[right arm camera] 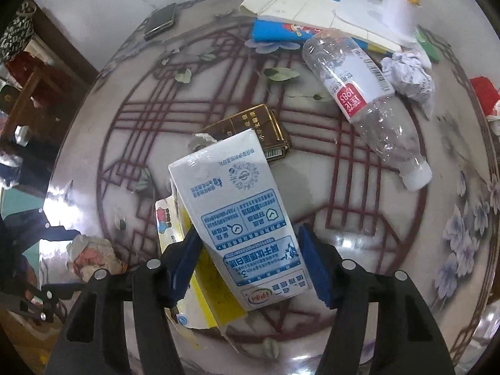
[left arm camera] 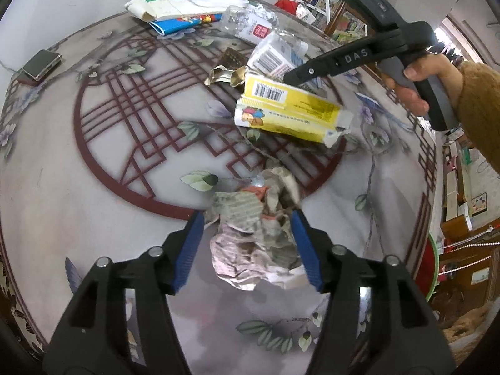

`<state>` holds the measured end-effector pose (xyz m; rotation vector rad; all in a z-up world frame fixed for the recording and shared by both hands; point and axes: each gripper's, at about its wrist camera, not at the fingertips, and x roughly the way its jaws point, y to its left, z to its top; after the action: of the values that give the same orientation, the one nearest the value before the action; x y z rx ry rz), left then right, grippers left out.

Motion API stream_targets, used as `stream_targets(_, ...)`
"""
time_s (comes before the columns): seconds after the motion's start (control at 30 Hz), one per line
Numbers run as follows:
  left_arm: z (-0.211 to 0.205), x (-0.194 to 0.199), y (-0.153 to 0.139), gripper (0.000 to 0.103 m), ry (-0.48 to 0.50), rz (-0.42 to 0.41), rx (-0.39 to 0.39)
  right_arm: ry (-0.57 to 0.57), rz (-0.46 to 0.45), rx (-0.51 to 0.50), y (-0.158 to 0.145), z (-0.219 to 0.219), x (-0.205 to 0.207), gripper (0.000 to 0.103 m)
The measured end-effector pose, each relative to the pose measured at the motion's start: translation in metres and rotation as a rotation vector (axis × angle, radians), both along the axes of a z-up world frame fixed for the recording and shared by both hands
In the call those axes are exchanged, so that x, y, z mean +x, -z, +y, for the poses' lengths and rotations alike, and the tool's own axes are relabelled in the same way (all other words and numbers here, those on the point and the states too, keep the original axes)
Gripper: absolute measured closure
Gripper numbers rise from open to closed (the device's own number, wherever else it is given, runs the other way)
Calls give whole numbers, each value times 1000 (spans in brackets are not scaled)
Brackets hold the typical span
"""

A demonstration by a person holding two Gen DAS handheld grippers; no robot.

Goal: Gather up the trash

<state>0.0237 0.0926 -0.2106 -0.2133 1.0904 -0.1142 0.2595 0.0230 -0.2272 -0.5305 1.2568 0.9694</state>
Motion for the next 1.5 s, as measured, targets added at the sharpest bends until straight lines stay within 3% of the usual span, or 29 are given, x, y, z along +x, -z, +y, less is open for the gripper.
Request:
stream_targets(0.17,-8,-1,-1,35,31,-6,2,89,-3,22,5,1,4,30)
stream_targets(0.23,-12,-2,-1,35,45,-8,8,87,-29,9,7,3,0,40)
stream_targets(0.37,-14,-2,4,36,50,10,16,119,-62,32,0,-2,-8,41)
stream_targets(0.47,-14,-3,7,50,48,18,44,183,-108,82,-21,-17,-15,43)
stream_targets(0.67,1,-3,0,57,-48,15,14,379,-196,177,-70,-52,-47,43)
stream_targets(0.83,-5,-3,-29,57,-73,-58,55,555,-255,246,-95,-83,-101,43)
stream_targets(1.13,-33,0,-108,57,-7,-246,123,768,-334,339,-138,-144,-174,45)
stream_targets(1.37,-62,-9,-150,57,53,-351,106,871,-398,379,-165,-188,-208,55)
stream_targets(1.5,-78,-16,-156,57,94,-367,87,859,-359,313,-155,-196,-214,56)
